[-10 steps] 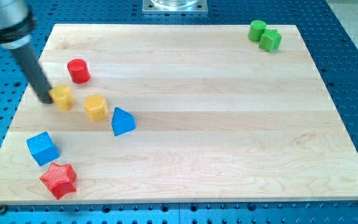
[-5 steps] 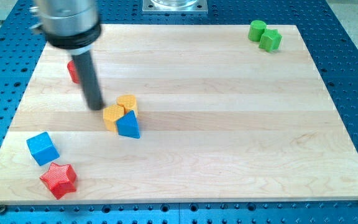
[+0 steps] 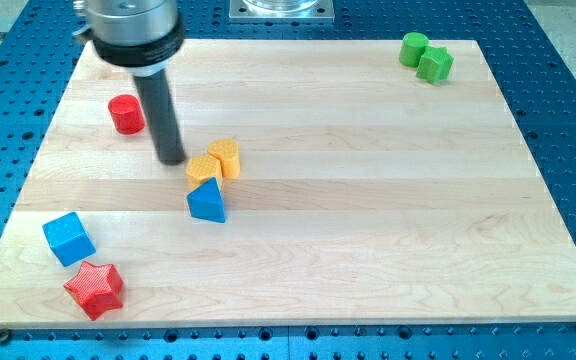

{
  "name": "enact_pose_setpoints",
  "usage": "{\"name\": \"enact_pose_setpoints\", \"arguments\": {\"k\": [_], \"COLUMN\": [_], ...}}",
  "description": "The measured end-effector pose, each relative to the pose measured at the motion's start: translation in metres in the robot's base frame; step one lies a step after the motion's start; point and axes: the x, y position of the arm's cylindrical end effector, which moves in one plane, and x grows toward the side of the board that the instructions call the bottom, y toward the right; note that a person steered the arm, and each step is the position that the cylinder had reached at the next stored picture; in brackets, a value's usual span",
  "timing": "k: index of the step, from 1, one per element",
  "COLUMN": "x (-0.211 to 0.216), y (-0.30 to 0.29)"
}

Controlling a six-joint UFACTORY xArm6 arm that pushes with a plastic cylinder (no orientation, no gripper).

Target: Place the yellow blocks at the center of the board

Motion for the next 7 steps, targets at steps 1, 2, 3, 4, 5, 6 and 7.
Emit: {"name": "enact_pose_setpoints", "arguments": {"k": [1,2,3,4,5,6,7], "x": [0.067,0.006,-0.026,0.009,0.056,0.117,0.152], "y": [0.015,0.051,0.116,0.174,0.155,0.132,0.137]}}
